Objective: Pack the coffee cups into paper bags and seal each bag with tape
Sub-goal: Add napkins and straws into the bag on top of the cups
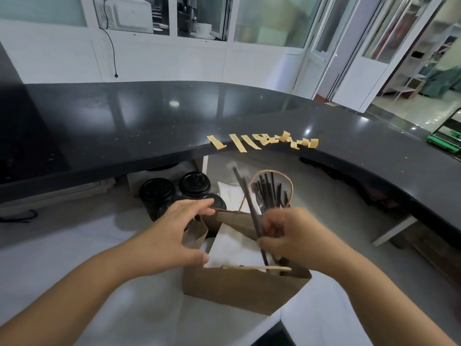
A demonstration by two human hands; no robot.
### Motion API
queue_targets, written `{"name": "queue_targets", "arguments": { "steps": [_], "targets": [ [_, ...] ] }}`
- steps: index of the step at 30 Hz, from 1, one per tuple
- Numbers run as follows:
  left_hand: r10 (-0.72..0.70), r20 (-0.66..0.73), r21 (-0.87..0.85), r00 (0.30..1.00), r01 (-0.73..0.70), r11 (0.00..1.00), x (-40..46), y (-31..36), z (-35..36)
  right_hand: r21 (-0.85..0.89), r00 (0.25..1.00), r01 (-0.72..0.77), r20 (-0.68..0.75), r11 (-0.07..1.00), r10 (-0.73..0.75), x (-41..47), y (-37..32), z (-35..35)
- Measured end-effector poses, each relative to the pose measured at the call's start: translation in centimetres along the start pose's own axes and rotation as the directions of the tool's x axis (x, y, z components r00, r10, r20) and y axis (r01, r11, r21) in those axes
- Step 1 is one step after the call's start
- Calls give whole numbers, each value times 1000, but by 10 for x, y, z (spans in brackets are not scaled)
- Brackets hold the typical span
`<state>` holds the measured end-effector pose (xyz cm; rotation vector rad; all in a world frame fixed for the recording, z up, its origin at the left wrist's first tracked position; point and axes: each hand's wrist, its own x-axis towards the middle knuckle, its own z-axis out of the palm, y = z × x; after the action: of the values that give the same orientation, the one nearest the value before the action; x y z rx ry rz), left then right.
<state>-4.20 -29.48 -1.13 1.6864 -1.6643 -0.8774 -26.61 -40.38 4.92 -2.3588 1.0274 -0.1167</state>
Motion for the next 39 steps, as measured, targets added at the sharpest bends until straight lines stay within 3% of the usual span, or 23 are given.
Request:
{"name": "queue_targets", "arguments": {
  "steps": [3,8,13,22,29,33,36,39],
  "targets": [
    [-21,-48,-8,999,21,1000,-2,-1,3,-368,986,40,166,929,23,10,9,12],
    [-49,-57,-17,997,48,999,-3,1,5,-584,943,108,318,805,103,24,5,25],
    [-51,-73,-31,996,49,998,-3,3,7,-642,916,142,373,753,146,41,1,37],
    [-37,-53,-45,998,35,998,-5,0,7,-609,905,129,395,783,158,52,2,44],
    [-2,-83,-120,997,-8,993,-6,2,1,-456,965,47,250,889,77,40,11,19],
    [8,-100,-168,995,-24,986,-10,-2,1,-40,995,-44,89,998,48,13,19,-15],
    [1,-92,-173,996,-17,985,-13,-13,4,257,985,-21,-158,966,64,-8,31,-34],
    [-60,-32,-173,998,53,984,-15,-20,10,323,952,-68,-262,944,158,-22,50,-30]
  ]
}}
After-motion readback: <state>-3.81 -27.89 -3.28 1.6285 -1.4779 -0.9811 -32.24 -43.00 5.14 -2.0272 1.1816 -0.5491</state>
